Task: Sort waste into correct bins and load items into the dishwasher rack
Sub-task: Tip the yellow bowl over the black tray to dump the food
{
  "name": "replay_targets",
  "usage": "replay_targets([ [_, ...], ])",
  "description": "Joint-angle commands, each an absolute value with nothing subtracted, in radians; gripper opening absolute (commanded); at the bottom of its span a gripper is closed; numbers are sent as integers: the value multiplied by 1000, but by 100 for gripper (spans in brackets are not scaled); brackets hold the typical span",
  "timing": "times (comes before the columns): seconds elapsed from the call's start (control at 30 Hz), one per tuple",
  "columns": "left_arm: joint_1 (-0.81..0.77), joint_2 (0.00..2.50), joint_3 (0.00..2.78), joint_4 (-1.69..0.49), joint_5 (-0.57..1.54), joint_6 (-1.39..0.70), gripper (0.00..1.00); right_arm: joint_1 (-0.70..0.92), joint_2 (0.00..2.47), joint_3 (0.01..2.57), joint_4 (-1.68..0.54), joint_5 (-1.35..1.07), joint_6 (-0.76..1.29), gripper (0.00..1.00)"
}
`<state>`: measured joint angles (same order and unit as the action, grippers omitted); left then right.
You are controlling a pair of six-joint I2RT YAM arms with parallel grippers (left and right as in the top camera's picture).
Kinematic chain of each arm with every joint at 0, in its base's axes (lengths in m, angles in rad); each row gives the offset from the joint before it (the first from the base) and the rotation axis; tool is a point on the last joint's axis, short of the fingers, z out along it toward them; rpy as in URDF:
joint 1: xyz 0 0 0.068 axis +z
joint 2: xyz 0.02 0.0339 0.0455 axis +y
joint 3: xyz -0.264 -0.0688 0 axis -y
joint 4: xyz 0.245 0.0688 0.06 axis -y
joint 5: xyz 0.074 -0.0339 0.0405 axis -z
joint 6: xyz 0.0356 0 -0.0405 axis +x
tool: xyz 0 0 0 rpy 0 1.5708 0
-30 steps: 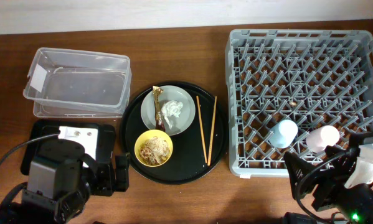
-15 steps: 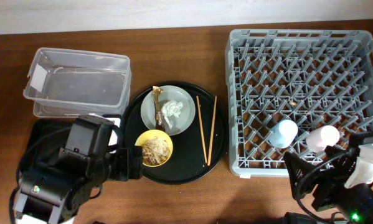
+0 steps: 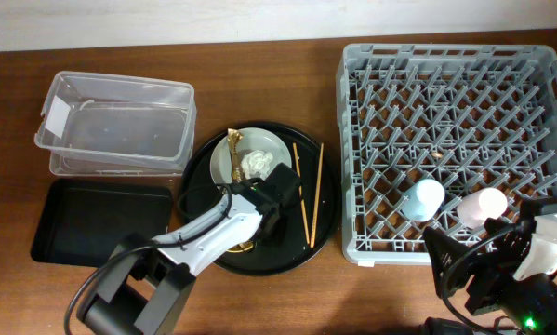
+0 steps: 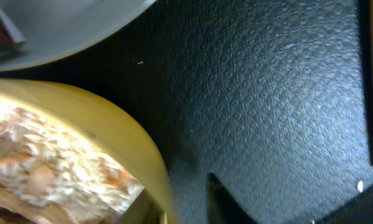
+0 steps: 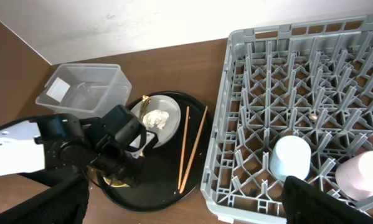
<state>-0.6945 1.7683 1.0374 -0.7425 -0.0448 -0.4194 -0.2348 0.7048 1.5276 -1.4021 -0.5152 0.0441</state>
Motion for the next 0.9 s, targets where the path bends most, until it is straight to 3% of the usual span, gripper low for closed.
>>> replay_targets([
  [0.0,-696,1787,1032,-741,-37,-434,0,-228,703,1526,-1399,-523,33,99],
  [0.13,-645,1647,1161,-981,-33,-358,0,-228,703,1526,-1399,-523,33,99],
  [0.27,-328,1548,1269,-1136,116,-143,0,-228,703,1526,-1399,-523,33,99],
  [0.37,122,1571,1262,-1123,553,134,0,-228,703,1526,-1399,-523,33,99],
  [0.47,433,1676,1211,-1115,997,310,0,-228,703,1526,-1399,-523,33,99],
  [0.63,607,1833,999,-1115,1464,618,0,-228,703,1526,-1399,-523,33,99],
  [0.87,675,1812,990,-1199,1438,758,0,-228,703,1526,-1399,-523,33,99],
])
